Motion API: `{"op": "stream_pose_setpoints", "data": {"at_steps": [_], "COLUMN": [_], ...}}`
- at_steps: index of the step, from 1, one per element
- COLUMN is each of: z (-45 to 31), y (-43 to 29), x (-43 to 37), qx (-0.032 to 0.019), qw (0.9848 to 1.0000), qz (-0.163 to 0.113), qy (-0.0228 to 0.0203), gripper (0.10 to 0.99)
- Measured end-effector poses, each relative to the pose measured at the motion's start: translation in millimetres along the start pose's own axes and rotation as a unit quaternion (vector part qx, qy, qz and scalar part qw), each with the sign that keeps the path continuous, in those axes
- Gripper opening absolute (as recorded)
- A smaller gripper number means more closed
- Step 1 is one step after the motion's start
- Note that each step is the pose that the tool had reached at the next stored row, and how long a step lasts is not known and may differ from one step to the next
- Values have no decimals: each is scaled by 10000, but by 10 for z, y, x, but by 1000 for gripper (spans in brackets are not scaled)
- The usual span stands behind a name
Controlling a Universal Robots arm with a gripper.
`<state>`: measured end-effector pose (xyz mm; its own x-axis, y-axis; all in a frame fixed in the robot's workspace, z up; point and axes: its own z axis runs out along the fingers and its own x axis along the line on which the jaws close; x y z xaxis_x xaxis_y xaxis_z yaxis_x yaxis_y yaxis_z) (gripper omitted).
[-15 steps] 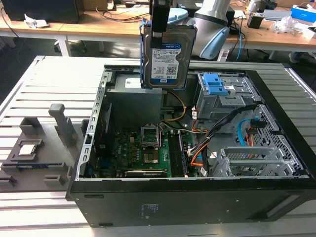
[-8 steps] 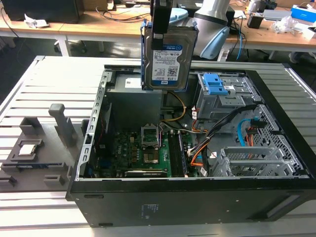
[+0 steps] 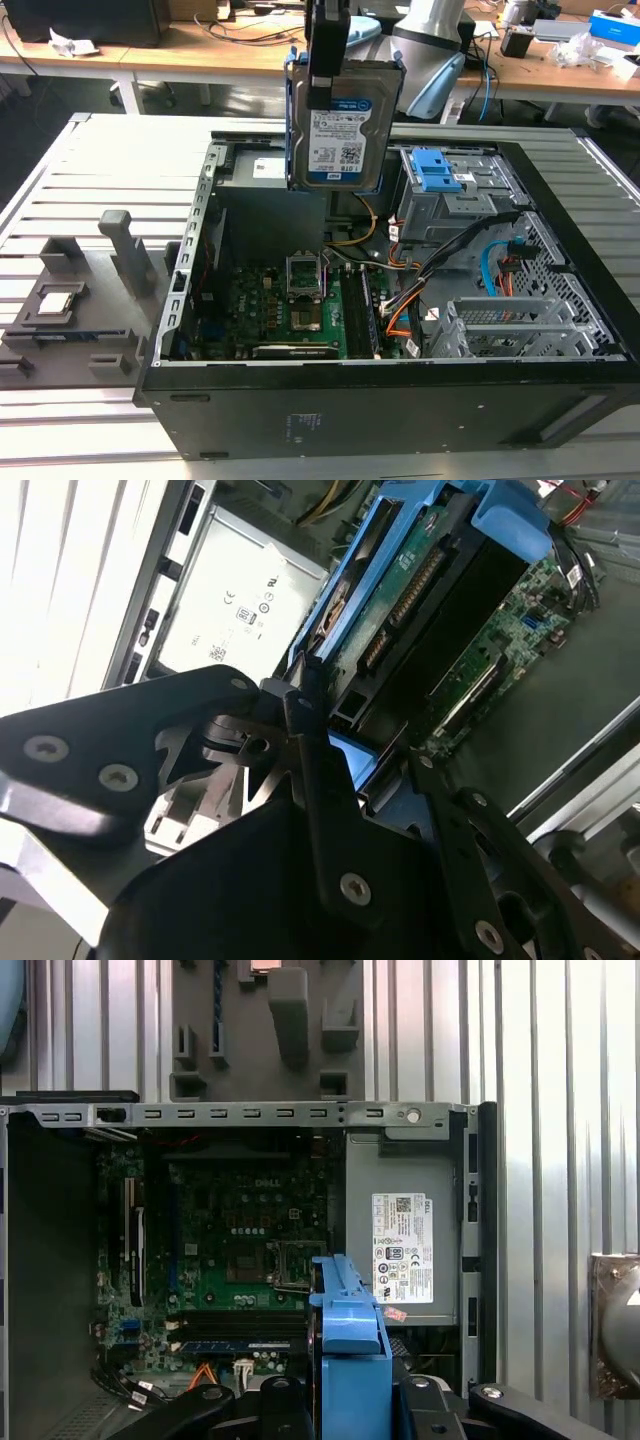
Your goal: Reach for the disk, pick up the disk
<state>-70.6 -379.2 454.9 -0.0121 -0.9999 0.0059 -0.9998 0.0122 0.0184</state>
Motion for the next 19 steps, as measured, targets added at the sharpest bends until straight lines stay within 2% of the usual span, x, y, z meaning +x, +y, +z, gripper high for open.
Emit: {"op": "stream_pose_setpoints", "data": {"at_steps": [9,19], "z": [2,3], "y": [-5,-8], "x": [201,359], "qx": [0,0], "qw": [10000,10000], "qz": [0,0], "qy": [0,0], "gripper": [365,365]}}
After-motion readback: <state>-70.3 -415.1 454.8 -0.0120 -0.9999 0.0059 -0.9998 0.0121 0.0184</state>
